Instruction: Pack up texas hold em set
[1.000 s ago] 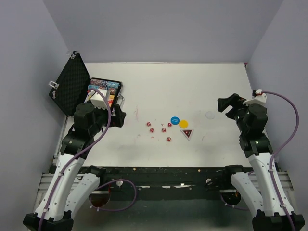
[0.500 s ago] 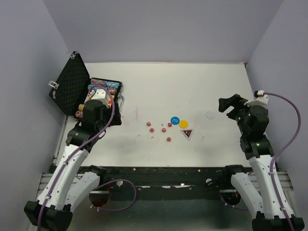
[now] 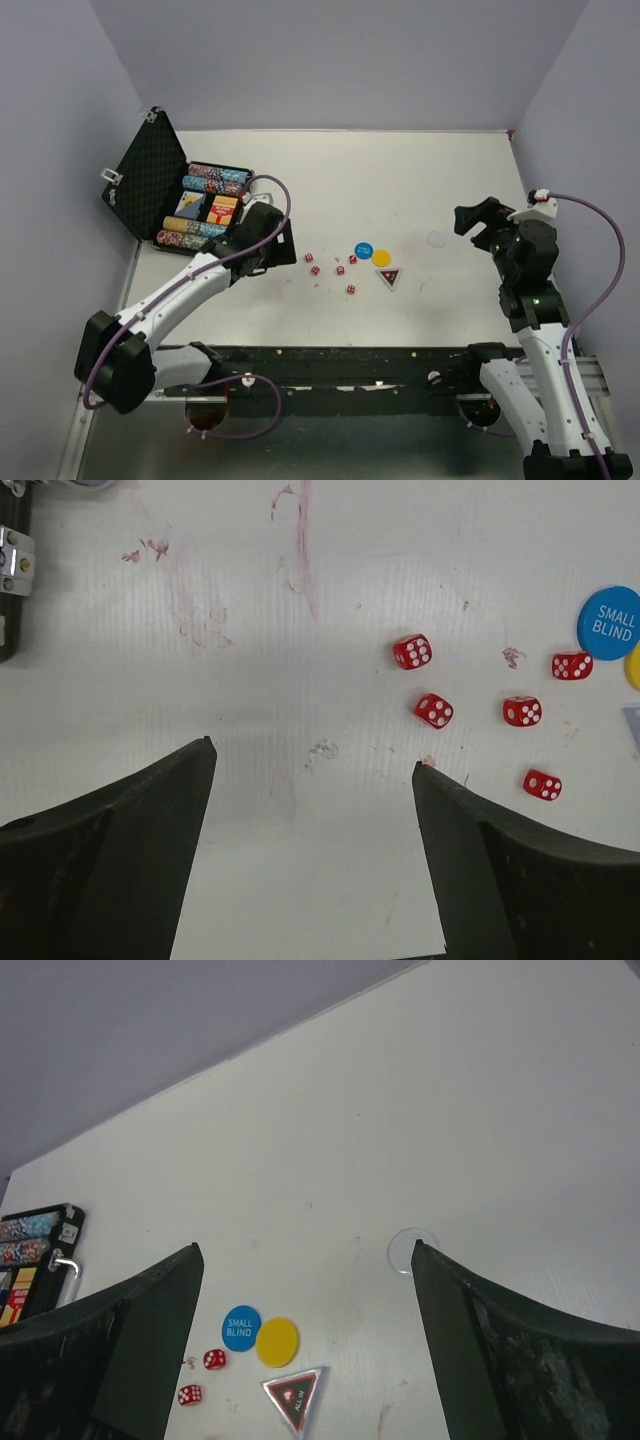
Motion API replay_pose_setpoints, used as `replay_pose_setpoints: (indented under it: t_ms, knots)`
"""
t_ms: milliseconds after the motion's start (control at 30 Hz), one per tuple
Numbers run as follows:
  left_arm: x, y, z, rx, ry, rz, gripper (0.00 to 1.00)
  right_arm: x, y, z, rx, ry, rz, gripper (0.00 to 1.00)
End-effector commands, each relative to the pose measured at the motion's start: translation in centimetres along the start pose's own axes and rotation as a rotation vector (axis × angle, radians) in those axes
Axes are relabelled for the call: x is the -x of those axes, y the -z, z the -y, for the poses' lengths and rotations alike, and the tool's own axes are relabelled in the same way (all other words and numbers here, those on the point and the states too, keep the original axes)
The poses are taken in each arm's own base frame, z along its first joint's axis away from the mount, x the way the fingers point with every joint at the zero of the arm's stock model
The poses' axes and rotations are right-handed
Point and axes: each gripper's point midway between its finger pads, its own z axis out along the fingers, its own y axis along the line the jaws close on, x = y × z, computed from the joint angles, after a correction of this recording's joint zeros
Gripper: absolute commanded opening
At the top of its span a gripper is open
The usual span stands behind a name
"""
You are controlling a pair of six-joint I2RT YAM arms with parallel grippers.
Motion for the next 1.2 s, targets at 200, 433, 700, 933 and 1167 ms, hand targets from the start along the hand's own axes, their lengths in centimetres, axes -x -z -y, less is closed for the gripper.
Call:
replay_pose_setpoints:
  t_ms: [200,433,700,933,1167]
  knots:
    - [0.3,-5.0,6.0,-0.027,0.09,-0.04,0.85,0.3,0.9,-0.5,0.027,-0.019,0.001,0.93]
    - [-0.6,-7.8,7.3,0.016,0.048,-0.092,0.78,0.2,1.0,-0.7,0.041,-0.023,-0.001,0.93]
    - [-1.3,-9.3,6.8,0.067,0.013,-0.118,0.64,0.0,0.8,-0.8,0.046,-0.026,-0.007,0.93]
    - [-2.5,-10.2,6.6,0.087,0.019,-0.157,0.59,-0.2,0.7,-0.8,0.046,-0.024,-0.012,0.93]
    - [-3.5,-11.0,6.6,0.09,0.019,-0.183,0.53,-0.3,0.5,-0.8,0.048,-0.025,-0.015,0.93]
